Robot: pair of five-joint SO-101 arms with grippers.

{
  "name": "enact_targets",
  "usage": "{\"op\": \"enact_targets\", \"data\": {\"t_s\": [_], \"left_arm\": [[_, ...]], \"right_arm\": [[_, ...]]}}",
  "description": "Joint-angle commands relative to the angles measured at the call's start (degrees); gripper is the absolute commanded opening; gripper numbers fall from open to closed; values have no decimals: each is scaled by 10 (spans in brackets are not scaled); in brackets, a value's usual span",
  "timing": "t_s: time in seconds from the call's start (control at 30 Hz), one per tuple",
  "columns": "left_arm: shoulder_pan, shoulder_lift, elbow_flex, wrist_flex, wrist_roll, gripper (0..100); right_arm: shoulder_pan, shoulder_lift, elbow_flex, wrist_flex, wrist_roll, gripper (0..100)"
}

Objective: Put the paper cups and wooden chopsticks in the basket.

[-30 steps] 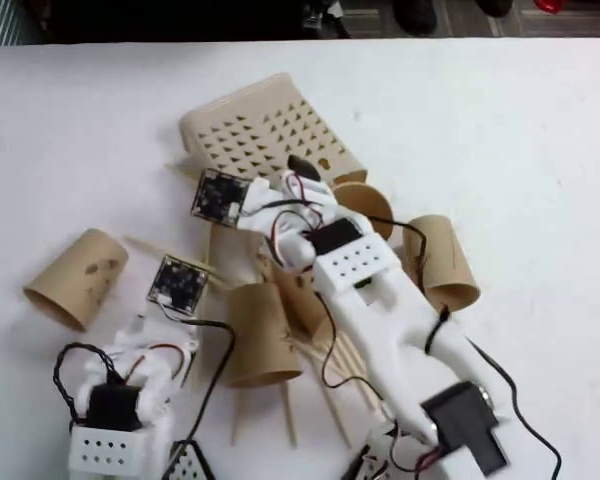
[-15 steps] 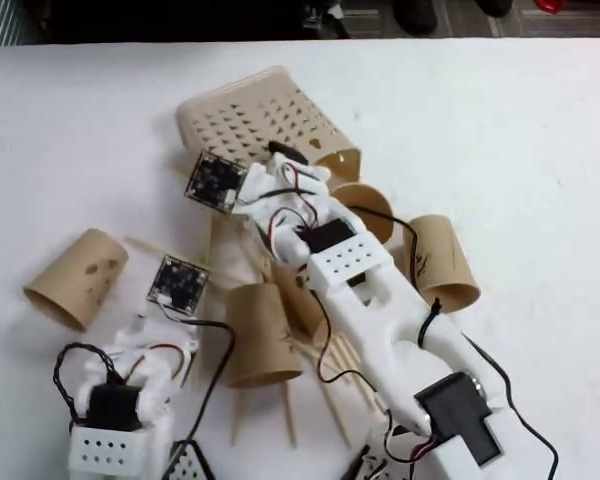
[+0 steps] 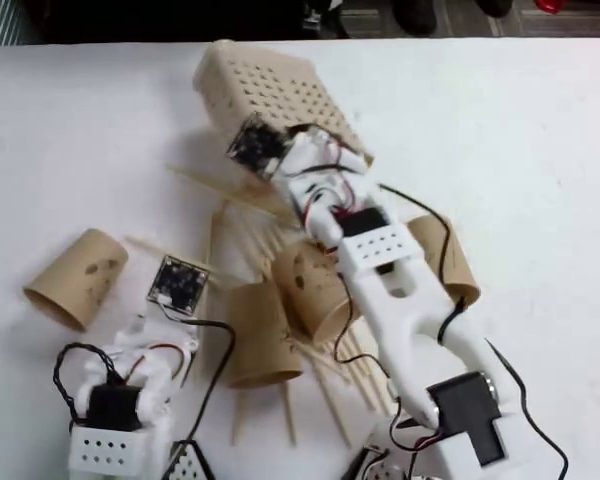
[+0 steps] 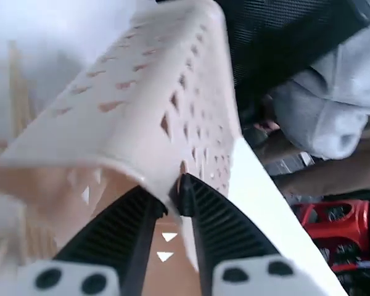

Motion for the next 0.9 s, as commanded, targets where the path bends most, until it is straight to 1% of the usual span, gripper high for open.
{"op": "enact_targets", "data": {"t_s": [0.0,0.1,0.27,0.47,0.67,0.87], "left_arm": [[-3,-2,-3,2,-4,27],[-3,-2,-3,2,-4,27],[-3,-2,-3,2,-4,27],[-3,-2,-3,3,-4,27],[-3,-2,-3,3,-4,27],[-3,-2,-3,3,-4,27]], "right_arm": [[33,-53,-60,36,-3,19],[44,-76,-89,81,4,19],[46,-105,-105,137,100,19],[80,-137,-105,167,177,19],[105,-190,-106,198,221,19],[101,-244,-106,201,228,19]]}}
